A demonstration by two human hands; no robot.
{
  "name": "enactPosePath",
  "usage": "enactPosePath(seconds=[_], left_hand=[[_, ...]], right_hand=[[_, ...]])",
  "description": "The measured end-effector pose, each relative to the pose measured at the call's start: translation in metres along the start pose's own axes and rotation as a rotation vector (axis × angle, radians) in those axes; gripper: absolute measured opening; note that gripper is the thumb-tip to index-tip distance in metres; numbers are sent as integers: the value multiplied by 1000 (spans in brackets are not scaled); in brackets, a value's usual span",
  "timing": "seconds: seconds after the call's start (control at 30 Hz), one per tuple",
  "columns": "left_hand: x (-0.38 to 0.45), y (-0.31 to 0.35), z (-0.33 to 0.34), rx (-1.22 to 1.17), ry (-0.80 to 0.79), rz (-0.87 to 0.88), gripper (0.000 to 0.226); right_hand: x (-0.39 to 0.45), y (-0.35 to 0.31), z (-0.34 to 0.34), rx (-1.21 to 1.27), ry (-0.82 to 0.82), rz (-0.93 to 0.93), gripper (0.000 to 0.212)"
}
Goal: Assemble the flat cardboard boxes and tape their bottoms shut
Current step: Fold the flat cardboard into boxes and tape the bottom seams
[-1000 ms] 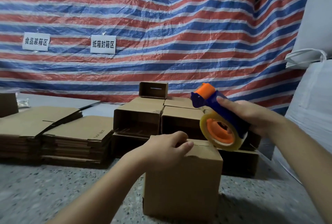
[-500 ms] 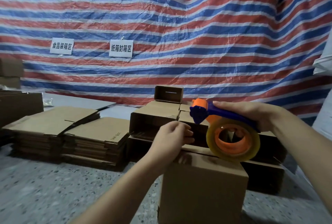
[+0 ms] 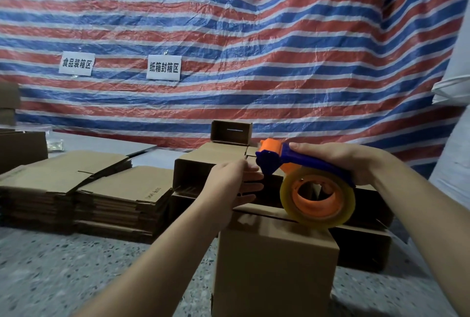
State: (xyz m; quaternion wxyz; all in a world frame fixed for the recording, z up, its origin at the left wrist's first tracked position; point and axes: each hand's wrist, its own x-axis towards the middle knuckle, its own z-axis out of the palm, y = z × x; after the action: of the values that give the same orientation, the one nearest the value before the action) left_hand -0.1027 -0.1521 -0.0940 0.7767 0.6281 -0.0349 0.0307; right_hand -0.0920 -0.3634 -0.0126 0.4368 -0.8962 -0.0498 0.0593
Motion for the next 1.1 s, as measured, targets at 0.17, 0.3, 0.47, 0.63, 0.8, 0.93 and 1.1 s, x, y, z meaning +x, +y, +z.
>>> enactPosePath(seconds=[0.17,0.3,0.47,0.63,0.8,0.93,1.1], left_hand=[[2,4,1,2,-1,-22,32],[0,2,2,-7,0,-26,19],[-5,-9,16,-16,105,-7,17],[-4,-16,19,-33,231,32,26],[1,-14,17,-177,348,-48,24],[3,-11,16,-374,392,-117,18],[6,-9,5,-317,349,-74,19]], right_hand=[[0,-2,1,-33,-3,-9,76],[-1,-3,0,-44,1,2,76],[1,-5,-1,-60,-19,27,79],[5,-18,-3,-193,-29,53,77],[1,-20,-15,-278,-35,126,76],[-2,-11,-21,-261,-29,145,77],[0,-10,-17,-248,-35,170,83]])
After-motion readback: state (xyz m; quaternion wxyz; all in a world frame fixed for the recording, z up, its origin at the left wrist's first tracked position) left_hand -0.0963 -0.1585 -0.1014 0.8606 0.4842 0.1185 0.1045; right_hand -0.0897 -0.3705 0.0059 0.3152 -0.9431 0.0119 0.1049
